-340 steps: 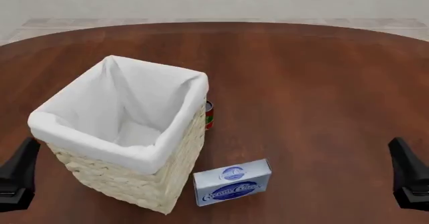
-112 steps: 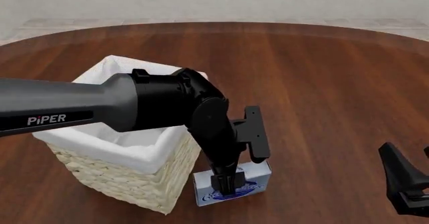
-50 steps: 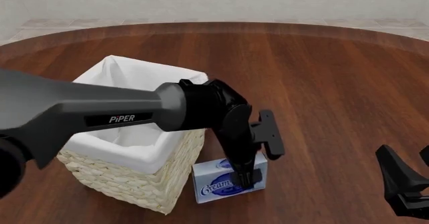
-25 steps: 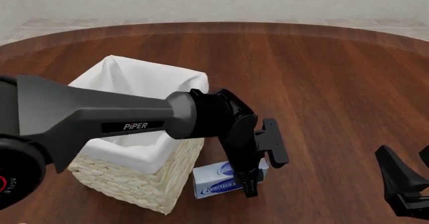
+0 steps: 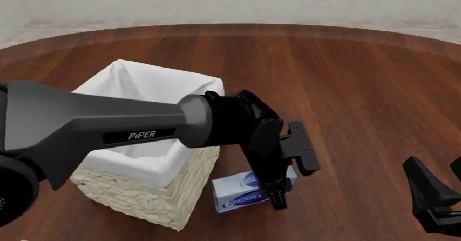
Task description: Pick up the cream cheese box, and put it in the basket.
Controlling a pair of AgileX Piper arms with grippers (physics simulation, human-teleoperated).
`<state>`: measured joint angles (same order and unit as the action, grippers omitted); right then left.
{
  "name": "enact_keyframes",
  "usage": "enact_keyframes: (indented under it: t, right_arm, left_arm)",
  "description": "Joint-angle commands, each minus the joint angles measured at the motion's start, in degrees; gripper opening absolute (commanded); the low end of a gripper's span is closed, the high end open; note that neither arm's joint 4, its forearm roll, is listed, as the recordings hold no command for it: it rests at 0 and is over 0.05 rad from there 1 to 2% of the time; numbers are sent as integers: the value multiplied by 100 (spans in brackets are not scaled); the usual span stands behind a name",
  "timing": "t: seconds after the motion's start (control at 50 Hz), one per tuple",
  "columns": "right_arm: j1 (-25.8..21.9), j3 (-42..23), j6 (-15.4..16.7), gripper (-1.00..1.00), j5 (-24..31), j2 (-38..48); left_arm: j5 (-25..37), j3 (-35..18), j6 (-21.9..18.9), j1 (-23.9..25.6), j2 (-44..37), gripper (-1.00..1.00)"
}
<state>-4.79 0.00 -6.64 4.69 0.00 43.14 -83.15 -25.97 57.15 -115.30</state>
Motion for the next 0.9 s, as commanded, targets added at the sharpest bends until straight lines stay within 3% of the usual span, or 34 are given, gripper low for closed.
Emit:
enact_keyframes:
  t: [0.02, 0.24, 0.32, 0.36, 0.56, 0.76, 0.86, 0.9]
  right_arm:
    - [-1, 0, 3, 100, 1, 0]
    - [7, 0, 12, 100, -8, 0]
    - [0, 0, 11, 100, -20, 0]
    - [-3, 0, 12, 100, -19, 0]
    - [35, 0, -8, 100, -1, 0]
    - [12, 0, 36, 100, 6, 0]
    - [11, 0, 56, 100, 23, 0]
    - [9, 0, 66, 100, 28, 0]
  left_arm:
    - [-11, -52, 214, 188, 287, -100]
    - [-35, -409, 231, 104, 770, -100]
    - [-216, -401, 599, 319, 1091, -100]
    - [-356, -493, 650, 159, 1167, -100]
    - [-1121, -82, 843, -7, 1946, -100]
    - [-1696, 3, 810, -351, 2641, -100]
    - [-2014, -89, 809, -856, 2869, -100]
    - [-2117, -173, 993, -1121, 2924, -100]
